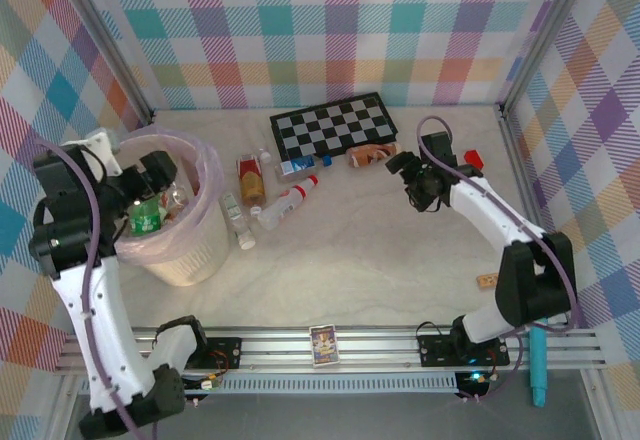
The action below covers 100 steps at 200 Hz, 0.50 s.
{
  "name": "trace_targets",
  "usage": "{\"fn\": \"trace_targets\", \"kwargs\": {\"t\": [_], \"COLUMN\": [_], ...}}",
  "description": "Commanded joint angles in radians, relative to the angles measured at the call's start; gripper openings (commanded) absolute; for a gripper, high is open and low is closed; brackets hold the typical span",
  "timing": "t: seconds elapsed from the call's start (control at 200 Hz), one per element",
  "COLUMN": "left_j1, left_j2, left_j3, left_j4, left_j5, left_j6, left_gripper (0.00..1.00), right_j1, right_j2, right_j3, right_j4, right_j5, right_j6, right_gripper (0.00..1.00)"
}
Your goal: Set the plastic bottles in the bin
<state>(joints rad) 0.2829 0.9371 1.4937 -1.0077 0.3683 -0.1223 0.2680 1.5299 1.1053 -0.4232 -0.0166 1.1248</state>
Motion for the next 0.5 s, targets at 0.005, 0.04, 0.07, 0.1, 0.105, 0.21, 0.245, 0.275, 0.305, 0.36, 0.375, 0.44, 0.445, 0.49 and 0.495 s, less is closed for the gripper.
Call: {"fn": "trace_targets", "kwargs": {"t": [0.005, 0.04, 0.07, 0.1, 0.105, 0.21, 0.245, 0.275, 0.305, 0.36, 0.375, 0.44, 0.445, 0.49, 0.495], "left_j1": [-0.163, -0.204, -0.235, -0.266, -0.266, -0.416, -0.463, -0.498, -0.528, -0.579, -0.592, -0.655, -0.66, -0.698, -0.7], "left_j2": [-0.028, -0.033, -0.036, -0.038, -0.039, -0.048, -0.053, -0.061, -0.068, -0.078, -0.08, -0.076, -0.075, -0.068, -0.068], "left_j3": [-0.002, -0.004, -0.009, -0.018, -0.02, -0.075, -0.103, -0.13, -0.161, -0.21, -0.222, -0.244, -0.245, -0.244, -0.244], "left_j4": [0.061, 0.064, 0.071, 0.08, 0.081, 0.121, 0.148, 0.18, 0.213, 0.266, 0.275, 0.291, 0.291, 0.288, 0.286], "left_j5": [0.009, -0.009, -0.017, -0.024, -0.027, -0.111, -0.135, -0.144, -0.148, -0.166, -0.176, -0.223, -0.227, -0.259, -0.262], "left_j6": [-0.083, -0.093, -0.105, -0.117, -0.119, -0.138, -0.146, -0.159, -0.176, -0.206, -0.212, -0.219, -0.218, -0.216, -0.216], "left_gripper": [0.9, 0.9, 0.9, 0.9, 0.9, 0.89, 0.89, 0.89, 0.89, 0.88, 0.88, 0.88, 0.88, 0.88, 0.88], "right_j1": [-0.003, -0.003, -0.003, -0.003, -0.003, -0.002, -0.002, -0.001, -0.002, -0.001, 0.001, 0.002, 0.002, 0.004, 0.004], "right_j2": [0.089, 0.124, 0.155, 0.187, 0.192, 0.294, 0.328, 0.357, 0.386, 0.434, 0.447, 0.496, 0.499, 0.53, 0.533], "right_j3": [0.071, 0.096, 0.122, 0.148, 0.153, 0.247, 0.278, 0.306, 0.332, 0.373, 0.385, 0.431, 0.435, 0.468, 0.472], "right_j4": [0.057, 0.067, 0.071, 0.078, 0.08, 0.108, 0.114, 0.116, 0.116, 0.119, 0.123, 0.121, 0.12, 0.111, 0.109], "right_j5": [0.009, 0.003, -0.003, -0.011, -0.013, -0.063, -0.075, -0.081, -0.086, -0.094, -0.092, -0.086, -0.086, -0.082, -0.082], "right_j6": [0.182, 0.191, 0.2, 0.204, 0.205, 0.209, 0.212, 0.215, 0.223, 0.237, 0.241, 0.252, 0.254, 0.261, 0.262], "right_gripper": [0.91, 0.91, 0.91, 0.91, 0.91, 0.91, 0.91, 0.91, 0.92, 0.91, 0.91, 0.91, 0.91, 0.91, 0.91]}}
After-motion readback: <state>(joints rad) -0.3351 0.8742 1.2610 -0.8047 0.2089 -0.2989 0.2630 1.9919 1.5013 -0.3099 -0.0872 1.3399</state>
